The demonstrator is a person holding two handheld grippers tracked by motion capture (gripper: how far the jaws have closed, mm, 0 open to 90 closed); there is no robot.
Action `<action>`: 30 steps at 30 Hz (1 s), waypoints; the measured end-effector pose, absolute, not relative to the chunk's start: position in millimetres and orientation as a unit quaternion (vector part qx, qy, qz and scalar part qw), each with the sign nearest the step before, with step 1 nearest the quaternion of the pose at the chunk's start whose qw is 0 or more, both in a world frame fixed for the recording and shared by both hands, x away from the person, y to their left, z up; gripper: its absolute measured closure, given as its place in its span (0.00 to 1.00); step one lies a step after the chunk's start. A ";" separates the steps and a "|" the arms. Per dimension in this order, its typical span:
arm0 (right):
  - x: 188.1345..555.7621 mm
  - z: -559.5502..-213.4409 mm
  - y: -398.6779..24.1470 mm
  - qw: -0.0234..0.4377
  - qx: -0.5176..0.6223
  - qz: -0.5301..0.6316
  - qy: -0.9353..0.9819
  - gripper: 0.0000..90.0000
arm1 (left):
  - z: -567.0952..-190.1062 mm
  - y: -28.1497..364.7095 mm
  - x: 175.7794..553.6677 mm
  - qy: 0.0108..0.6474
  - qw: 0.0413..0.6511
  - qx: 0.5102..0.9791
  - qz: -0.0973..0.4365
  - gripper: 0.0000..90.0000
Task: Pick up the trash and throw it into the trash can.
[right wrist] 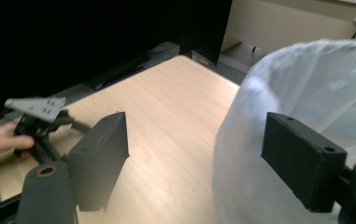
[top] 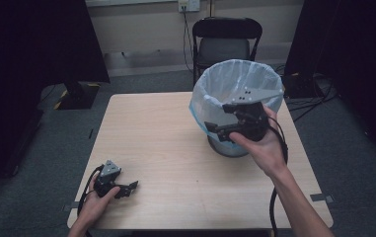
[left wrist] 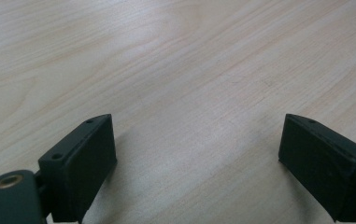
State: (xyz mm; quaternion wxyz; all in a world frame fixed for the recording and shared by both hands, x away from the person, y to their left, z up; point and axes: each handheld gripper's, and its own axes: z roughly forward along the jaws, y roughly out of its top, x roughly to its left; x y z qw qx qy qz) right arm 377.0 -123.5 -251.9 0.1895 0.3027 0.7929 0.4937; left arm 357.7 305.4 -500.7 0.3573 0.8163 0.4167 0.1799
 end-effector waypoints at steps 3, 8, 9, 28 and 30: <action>369.9 -258.4 -122.4 0.189 0.299 0.494 0.794 0.25 | -500.7 305.4 357.7 0.417 0.358 0.816 0.180 0.12; 355.0 -277.0 -122.8 0.185 0.301 0.492 0.796 0.24 | -500.7 305.4 357.8 0.416 0.357 0.816 0.180 0.12; 350.7 -285.3 -124.4 0.184 0.307 0.492 0.794 0.22 | -500.7 305.4 357.7 0.417 0.358 0.816 0.180 0.12; 329.8 -370.9 -149.2 0.173 0.349 0.455 0.801 0.15 | -500.6 305.3 357.6 0.417 0.356 0.817 0.181 0.12; 330.7 -381.1 -152.0 0.166 0.358 0.450 0.801 0.16 | -500.6 305.2 357.5 0.418 0.355 0.816 0.182 0.12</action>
